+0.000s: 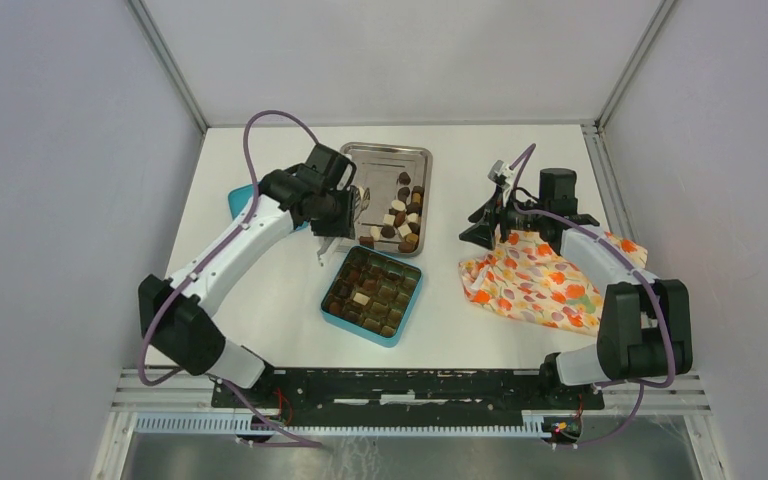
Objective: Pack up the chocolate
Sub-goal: Pick up the fake chocolate from the plate.
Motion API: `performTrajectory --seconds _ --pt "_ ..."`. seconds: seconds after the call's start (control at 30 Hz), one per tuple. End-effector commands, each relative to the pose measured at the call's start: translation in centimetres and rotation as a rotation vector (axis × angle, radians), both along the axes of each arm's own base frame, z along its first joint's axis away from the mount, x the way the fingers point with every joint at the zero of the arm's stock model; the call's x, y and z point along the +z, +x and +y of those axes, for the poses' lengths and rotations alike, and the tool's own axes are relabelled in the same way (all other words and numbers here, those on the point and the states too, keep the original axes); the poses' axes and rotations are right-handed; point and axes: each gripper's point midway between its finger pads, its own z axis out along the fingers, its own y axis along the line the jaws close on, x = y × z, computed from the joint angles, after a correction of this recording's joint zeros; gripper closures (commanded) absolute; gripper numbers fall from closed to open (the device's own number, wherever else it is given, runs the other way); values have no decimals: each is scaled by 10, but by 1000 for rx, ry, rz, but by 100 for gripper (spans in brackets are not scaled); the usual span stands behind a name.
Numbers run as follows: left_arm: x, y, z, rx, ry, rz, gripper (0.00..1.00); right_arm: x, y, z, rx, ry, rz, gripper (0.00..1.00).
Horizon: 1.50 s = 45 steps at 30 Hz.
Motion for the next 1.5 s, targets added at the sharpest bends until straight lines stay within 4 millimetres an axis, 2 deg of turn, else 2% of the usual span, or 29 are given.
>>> performTrajectory --seconds 0.0,0.23,0.57,0.87,1.47 --pt "17 53 -3 114 -45 -98 58 14 1 1 12 16 -62 32" --pt "3 88 -3 190 13 -65 57 14 1 0 13 12 -68 33" --pt "-22 112 -7 213 20 2 55 13 0 0 17 10 -70 32" --pt "-43 120 -7 244 46 68 53 12 0 1 22 12 -69 32" --pt "-59 127 -17 258 33 115 52 12 -2 1 25 17 -65 32"
